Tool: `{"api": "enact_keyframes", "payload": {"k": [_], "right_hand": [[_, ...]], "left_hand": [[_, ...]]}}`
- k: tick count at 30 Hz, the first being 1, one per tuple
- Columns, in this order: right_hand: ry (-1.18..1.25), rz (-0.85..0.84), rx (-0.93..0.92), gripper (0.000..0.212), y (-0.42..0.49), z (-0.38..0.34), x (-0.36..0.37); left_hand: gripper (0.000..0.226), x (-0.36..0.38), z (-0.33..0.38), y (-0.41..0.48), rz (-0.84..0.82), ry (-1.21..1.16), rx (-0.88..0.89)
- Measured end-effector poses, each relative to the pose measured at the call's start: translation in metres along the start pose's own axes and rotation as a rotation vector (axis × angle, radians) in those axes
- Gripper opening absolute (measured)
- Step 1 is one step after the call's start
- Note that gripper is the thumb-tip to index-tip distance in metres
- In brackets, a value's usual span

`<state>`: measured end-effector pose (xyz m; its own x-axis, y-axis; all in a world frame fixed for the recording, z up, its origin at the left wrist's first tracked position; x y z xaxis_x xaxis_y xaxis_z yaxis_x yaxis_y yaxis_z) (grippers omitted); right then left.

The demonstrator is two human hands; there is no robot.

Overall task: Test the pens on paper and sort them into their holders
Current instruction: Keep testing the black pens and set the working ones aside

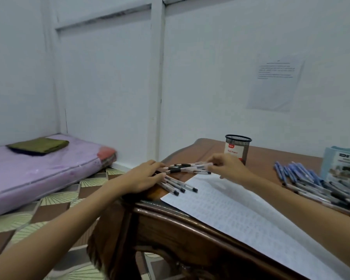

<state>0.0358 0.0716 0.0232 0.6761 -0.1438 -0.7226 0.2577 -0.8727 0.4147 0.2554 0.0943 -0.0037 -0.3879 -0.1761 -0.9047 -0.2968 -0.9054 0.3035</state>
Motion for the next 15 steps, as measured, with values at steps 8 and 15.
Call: {"api": "enact_keyframes", "payload": {"k": [8, 15], "right_hand": [[0.607, 0.459, 0.299, 0.022, -0.036, 0.025, -0.089], [0.494, 0.477, 0.403, 0.025, -0.094, 0.08, -0.136]], "left_hand": [[0.044, 0.012, 0.054, 0.024, -0.018, -0.046, 0.132], [0.043, 0.041, 0.145, 0.045, -0.097, -0.033, 0.312]]}}
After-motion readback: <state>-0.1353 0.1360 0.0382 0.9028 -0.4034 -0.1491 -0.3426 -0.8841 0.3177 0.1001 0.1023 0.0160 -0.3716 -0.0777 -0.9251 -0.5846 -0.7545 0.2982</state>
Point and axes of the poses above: each hand's wrist, its own y-axis towards the middle knuckle, its own x-axis out of the palm, z = x × y, the point moved 5 cm from there along y, towards the middle knuckle, and after that the axes turned 4 degrees about z, right-handed, at the moved point
